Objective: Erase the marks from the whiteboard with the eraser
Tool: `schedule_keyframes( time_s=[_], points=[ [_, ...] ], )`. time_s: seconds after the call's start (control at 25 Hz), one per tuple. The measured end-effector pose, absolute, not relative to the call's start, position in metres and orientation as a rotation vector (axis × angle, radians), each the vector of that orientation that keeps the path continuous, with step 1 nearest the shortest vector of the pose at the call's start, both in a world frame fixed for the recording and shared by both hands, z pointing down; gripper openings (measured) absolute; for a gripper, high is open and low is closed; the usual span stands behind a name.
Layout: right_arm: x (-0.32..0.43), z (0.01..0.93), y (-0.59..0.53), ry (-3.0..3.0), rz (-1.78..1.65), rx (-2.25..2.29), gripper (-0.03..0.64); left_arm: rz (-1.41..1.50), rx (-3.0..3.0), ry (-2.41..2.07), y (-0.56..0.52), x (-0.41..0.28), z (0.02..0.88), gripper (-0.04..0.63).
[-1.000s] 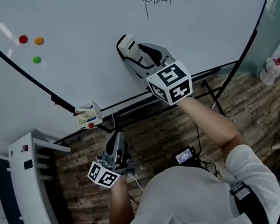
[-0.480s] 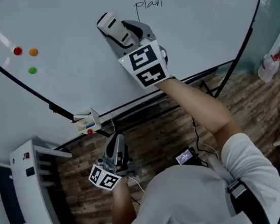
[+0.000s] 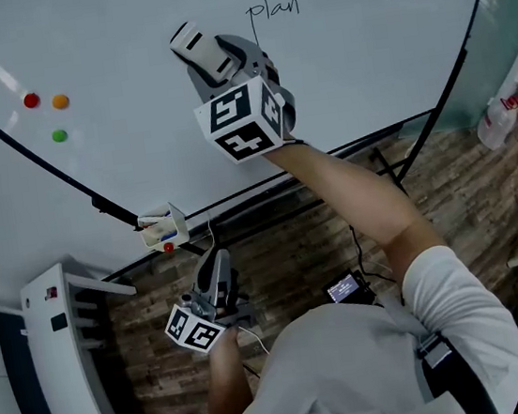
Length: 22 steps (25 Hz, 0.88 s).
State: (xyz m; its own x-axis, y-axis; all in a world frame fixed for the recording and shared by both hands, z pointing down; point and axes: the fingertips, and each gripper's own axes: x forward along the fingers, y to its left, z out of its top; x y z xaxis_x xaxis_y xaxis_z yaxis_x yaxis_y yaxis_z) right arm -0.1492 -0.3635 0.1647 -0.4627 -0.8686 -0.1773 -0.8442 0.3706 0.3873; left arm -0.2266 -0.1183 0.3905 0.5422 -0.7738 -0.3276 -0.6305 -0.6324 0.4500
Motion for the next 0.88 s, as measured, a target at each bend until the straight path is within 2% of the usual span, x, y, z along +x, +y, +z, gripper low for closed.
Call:
schedule_keyframes(
  time_s=[0.36,0.88],
  points=[
    [-0.144,0.164,-0.368,-2.56,-0.597,1.604,0.249,-0.731,2.519,-1.133,-0.132,-0.212,0.389,0.009],
    [-0.079,0.148,-0.383,-2.531,-0.575,1.678,0.249,-0.719,2.539,-1.087,-0.151,-0.175,0.385,0.009]
  ],
)
